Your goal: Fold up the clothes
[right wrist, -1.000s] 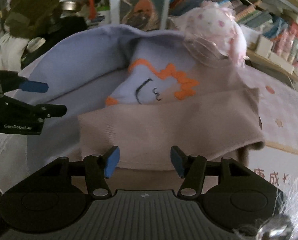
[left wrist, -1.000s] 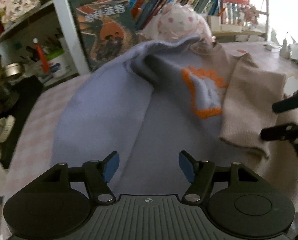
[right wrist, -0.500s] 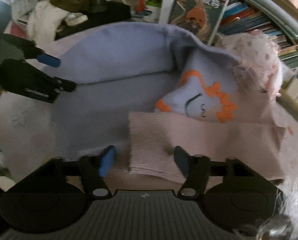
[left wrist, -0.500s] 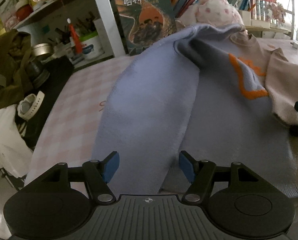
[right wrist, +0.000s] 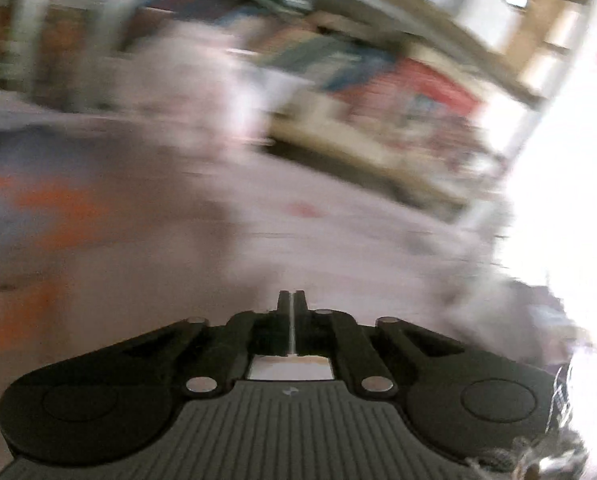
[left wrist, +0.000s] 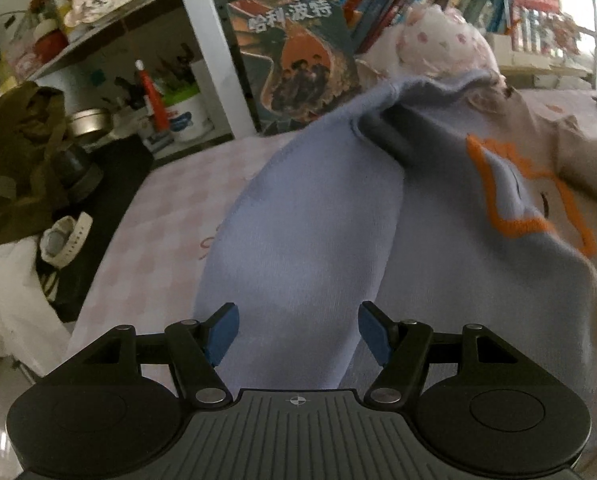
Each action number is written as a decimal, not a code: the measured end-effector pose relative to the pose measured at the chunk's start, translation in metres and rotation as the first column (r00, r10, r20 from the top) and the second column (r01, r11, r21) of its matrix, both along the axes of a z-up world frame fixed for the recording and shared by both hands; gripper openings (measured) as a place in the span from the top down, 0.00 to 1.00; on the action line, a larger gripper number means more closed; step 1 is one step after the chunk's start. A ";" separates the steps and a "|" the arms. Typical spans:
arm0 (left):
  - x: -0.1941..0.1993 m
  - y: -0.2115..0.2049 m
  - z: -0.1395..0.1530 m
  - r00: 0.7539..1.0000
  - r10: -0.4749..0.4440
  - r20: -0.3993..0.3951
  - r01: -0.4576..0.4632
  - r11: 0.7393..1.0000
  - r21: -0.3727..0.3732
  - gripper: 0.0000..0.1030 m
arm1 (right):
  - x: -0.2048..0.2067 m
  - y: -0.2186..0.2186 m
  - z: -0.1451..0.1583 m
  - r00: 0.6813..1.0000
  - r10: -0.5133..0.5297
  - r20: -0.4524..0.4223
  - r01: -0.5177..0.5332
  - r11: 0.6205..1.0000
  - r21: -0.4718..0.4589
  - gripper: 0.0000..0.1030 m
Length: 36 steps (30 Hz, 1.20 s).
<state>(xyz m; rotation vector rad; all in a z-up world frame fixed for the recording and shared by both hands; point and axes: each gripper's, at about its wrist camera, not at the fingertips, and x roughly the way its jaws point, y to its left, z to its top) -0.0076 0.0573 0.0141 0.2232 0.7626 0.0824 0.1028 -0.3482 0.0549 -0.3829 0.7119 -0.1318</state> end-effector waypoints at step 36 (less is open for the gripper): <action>-0.013 -0.078 0.003 0.998 0.039 -0.051 -0.039 0.999 0.000 0.34 | -0.049 0.054 -0.018 0.920 0.390 -0.042 -0.329 0.826 0.457 0.33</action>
